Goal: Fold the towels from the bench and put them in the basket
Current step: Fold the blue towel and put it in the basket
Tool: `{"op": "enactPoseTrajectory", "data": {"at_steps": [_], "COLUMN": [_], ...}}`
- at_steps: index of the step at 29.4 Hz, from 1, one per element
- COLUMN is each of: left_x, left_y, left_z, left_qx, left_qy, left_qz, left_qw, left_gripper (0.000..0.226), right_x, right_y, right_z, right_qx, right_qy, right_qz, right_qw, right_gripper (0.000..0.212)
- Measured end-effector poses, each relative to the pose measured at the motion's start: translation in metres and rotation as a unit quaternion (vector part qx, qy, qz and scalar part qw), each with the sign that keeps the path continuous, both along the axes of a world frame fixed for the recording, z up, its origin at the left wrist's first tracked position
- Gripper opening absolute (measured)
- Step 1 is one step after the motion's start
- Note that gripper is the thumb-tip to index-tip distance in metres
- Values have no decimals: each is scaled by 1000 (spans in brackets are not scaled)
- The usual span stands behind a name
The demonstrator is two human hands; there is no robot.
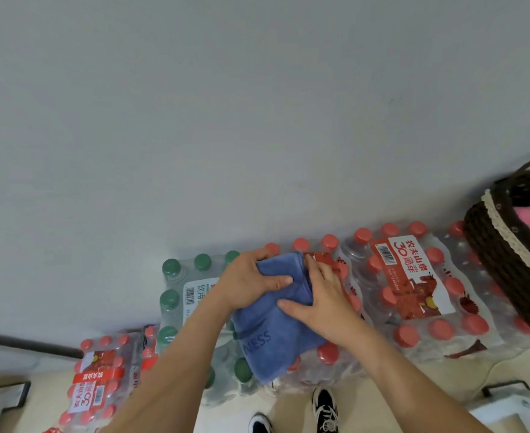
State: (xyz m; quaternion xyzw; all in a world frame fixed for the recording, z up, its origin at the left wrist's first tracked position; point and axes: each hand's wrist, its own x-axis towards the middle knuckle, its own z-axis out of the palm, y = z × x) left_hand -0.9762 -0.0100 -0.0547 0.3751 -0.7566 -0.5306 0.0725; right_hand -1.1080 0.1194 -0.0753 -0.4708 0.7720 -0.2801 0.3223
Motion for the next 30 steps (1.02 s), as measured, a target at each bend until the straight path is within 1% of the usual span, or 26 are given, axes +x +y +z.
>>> {"op": "enactPoseTrajectory", "data": {"at_steps": [1,2,3,4,5,6,8,10,11,12,13,14,15,16,17,18,20,21,22,24,25,27,29,30], "left_x": [5,8,11,13,14,15,17,15,12,7,3,-2,-5,-6,-5,-2,8,15,21,31,32,32,27,23], "left_y": [3,7,11,15,18,21,22,19,17,16,14,14,14,15,19,24,40,50,60,73,78,87,93,94], "left_z": [3,7,13,18,22,27,38,53,61,69,75,80,82,80,71,57,18,-3,-19,-31,-30,-25,-20,-19], "left_qx": [28,51,64,75,87,100,113,90,55,-9,-103,-213,-310,-369,-391,-391,-370,-357,-352,-367,-388,-444,-489,-506], "left_qy": [51,91,118,139,153,166,186,190,182,168,155,145,139,134,129,117,79,52,26,-17,-37,-77,-106,-116], "left_qz": [16,31,46,64,82,98,104,75,52,30,14,6,6,13,22,30,27,21,17,23,29,15,-22,-43], "left_qw": [998,994,990,985,981,976,971,975,980,985,983,966,941,920,911,913,925,932,936,930,921,893,865,854], "left_gripper": [34,31,26,20,14,12,19,29,36,41,41,36,31,28,27,28,33,31,26,15,16,29,44,48], "right_x": [-4,-9,-15,-20,-25,-29,-36,-42,-45,-46,-46,-45,-45,-44,-40,-36,-28,-23,-20,-14,-13,-14,-17,-17], "right_y": [-2,-5,-7,-9,-9,-9,-9,-13,-17,-21,-23,-24,-23,-19,-12,-4,14,23,32,43,45,46,45,44], "right_z": [5,9,14,20,28,39,60,83,94,105,115,120,122,119,113,100,58,34,15,-3,-5,-1,4,5], "right_qx": [-1,-10,-21,-23,-17,-2,31,60,55,39,11,-36,-86,-131,-156,-164,-142,-123,-115,-119,-118,-123,-113,-100], "right_qy": [-44,-105,-164,-199,-212,-200,-124,-5,68,141,216,289,357,412,453,476,494,490,481,460,449,428,410,403], "right_qz": [11,25,42,55,69,86,143,212,234,246,250,238,214,189,167,157,178,200,212,199,191,181,186,199], "right_qw": [999,994,985,978,975,976,981,975,968,958,944,927,905,882,862,849,839,840,843,857,865,877,886,887], "right_gripper": [109,107,96,81,63,47,25,13,10,8,7,12,20,27,31,36,42,45,45,40,40,39,36,35]}}
